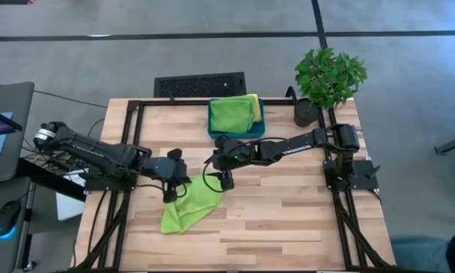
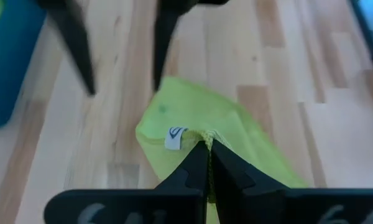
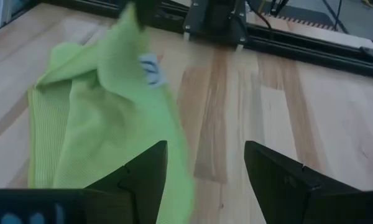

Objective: Fold microfiber towels
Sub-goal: Fold the light green microfiber cloth

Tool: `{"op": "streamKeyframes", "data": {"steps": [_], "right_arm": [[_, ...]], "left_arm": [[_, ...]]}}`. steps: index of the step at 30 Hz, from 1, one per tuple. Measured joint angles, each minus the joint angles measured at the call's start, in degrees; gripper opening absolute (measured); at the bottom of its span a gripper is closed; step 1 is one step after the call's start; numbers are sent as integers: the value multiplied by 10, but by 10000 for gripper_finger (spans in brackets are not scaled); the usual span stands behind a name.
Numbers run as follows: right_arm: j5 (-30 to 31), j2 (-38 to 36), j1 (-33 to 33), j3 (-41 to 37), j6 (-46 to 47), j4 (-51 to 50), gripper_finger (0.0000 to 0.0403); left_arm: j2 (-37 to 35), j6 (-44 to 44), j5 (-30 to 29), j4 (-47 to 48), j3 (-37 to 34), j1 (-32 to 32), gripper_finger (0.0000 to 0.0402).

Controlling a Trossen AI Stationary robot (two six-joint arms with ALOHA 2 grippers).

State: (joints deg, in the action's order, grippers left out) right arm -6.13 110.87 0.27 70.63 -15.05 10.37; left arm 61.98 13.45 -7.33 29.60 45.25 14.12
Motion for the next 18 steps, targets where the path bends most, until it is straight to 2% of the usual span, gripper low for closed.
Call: {"op": "streamKeyframes", "data": {"steps": [5, 9, 18], "right_arm": [[-3, 0, 0, 0, -1, 4, 240], [-44, 0, 0, 0, -15, 4, 240], [-47, 0, 0, 0, -15, 3, 240]], "left_arm": [[0, -31, 0, -44, 0, 9, 0], [0, -60, -2, -73, 0, 9, 0], [0, -124, -26, -135, 0, 9, 0]]}}
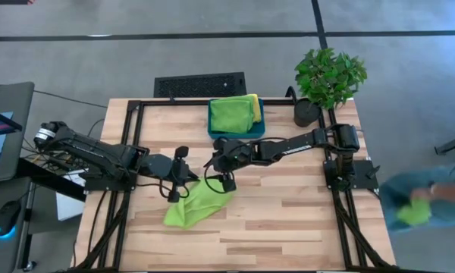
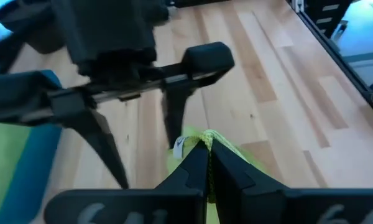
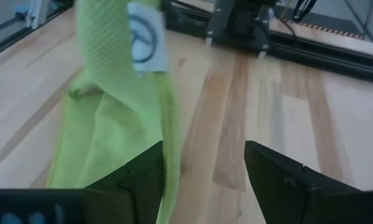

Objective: Fold microfiber towels
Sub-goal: Fold the light green microfiber cloth

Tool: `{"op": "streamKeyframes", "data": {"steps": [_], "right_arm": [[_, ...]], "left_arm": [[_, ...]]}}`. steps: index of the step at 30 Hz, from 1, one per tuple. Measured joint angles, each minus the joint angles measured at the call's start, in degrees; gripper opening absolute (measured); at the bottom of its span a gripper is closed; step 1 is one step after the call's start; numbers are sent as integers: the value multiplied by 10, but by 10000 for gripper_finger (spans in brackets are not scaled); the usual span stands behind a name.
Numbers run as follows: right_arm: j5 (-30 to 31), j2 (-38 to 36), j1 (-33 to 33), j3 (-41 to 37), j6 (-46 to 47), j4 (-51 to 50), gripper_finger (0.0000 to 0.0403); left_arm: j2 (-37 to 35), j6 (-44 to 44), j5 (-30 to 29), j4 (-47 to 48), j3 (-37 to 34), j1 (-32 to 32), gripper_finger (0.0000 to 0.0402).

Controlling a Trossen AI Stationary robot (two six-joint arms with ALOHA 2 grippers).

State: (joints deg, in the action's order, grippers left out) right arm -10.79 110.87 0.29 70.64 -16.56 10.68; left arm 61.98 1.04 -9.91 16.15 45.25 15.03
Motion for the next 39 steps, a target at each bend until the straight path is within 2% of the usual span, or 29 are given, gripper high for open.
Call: {"op": "streamKeyframes", "data": {"steps": [7, 14, 21, 28, 33, 39], "right_arm": [[-16, 0, 3, 0, 0, -84, 240], [-33, 0, 7, 0, 39, -197, 240], [-44, 14, 10, -2, 74, -259, 240], [-44, 43, 12, 1, 91, -292, 237], [-43, 42, 16, 0, 90, -306, 215], [-44, 33, 15, 0, 86, -312, 159]], "left_arm": [[0, -15, -38, -3, 0, 0, 0], [0, -32, -43, 0, 3, 0, 0], [0, -60, -45, 32, 57, 0, 0], [0, -63, -46, 102, 108, 0, 0], [0, -47, -56, 144, 121, 0, 0], [0, -20, -58, 179, 121, 1, 0]]}}
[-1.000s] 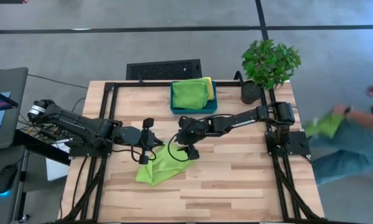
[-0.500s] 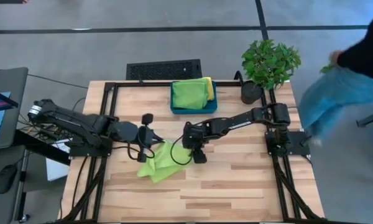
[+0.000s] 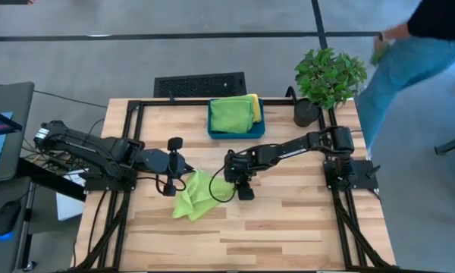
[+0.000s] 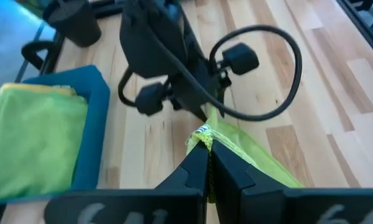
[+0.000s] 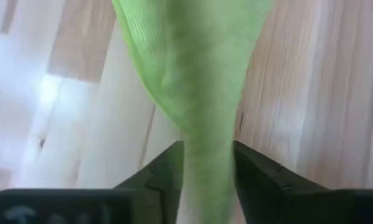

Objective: Fold microfiber towels
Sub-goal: Fold the light green microfiber cloth

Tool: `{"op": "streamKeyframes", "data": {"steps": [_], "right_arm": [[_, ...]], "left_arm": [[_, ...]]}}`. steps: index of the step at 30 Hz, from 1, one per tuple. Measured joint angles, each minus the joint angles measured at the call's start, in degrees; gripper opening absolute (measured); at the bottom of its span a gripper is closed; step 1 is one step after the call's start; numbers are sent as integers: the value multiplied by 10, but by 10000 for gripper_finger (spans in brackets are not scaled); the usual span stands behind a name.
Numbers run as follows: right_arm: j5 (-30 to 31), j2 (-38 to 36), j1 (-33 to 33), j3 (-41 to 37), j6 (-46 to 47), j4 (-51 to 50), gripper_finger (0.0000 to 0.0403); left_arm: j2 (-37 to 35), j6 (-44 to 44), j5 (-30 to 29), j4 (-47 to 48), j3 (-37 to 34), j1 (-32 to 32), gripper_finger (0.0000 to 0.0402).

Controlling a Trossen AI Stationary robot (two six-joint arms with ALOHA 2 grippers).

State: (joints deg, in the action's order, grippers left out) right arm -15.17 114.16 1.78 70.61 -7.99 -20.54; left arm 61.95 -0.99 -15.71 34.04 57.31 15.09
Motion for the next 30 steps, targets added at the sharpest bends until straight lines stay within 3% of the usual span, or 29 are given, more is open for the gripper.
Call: {"op": "streamKeyframes", "data": {"steps": [10, 16, 19, 25, 30], "right_arm": [[3, -56, -8, 1, -20, -46, 16], [10, -96, -19, 1, -30, -47, 11], [42, -119, -22, 1, -44, -62, 6], [138, -185, -39, 1, -40, -110, 4], [237, -254, -42, 1, -40, -133, 6]], "left_arm": [[0, 29, -17, 46, -1, 0, 0], [0, 32, -18, 50, -1, 0, 0], [0, 32, -37, 55, -1, 0, 0], [0, 49, -184, 65, -1, 0, 0], [0, 6, -297, 27, -1, 0, 0]]}}
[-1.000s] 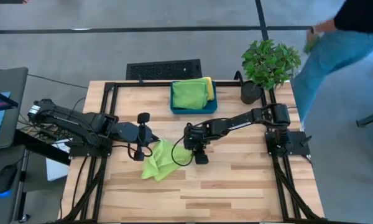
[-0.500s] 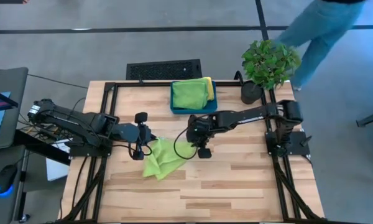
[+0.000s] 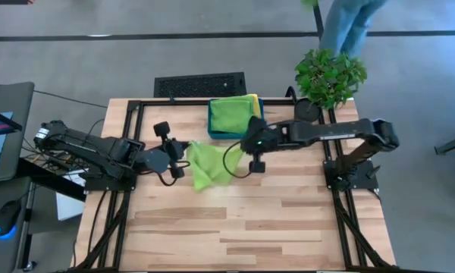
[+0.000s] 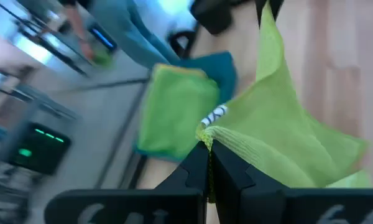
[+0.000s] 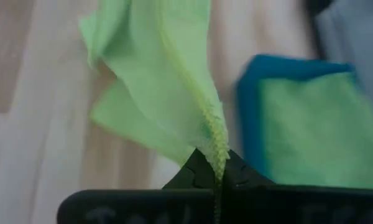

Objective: Fold microfiber towels
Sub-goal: Fold the light green microfiber cloth

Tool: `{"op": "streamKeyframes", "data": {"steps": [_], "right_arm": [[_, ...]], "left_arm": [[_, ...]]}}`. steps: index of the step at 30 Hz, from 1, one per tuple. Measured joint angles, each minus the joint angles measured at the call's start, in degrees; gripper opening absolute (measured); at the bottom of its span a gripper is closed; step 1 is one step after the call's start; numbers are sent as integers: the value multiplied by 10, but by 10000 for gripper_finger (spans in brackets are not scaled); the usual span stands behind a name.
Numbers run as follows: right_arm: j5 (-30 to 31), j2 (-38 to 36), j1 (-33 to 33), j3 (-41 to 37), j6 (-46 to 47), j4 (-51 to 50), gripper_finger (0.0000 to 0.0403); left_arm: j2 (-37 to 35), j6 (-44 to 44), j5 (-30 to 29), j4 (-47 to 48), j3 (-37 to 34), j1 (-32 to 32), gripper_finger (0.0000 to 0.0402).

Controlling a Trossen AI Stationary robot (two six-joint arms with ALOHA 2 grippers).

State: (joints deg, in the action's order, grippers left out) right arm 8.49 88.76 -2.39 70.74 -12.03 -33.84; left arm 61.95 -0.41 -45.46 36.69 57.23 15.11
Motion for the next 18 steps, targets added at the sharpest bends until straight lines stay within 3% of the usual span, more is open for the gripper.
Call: {"op": "streamKeyframes", "data": {"steps": [10, 14, 18], "right_arm": [[68, -86, 65, 0, 62, -73, 4], [68, -75, 105, 0, 108, -115, 3], [65, -39, 145, 0, 155, -144, 6]], "left_arm": [[0, -121, -12, -66, 0, 24, 0], [0, -105, 58, -59, 0, 54, 0], [5, -20, 134, -39, -2, 83, 0]]}}
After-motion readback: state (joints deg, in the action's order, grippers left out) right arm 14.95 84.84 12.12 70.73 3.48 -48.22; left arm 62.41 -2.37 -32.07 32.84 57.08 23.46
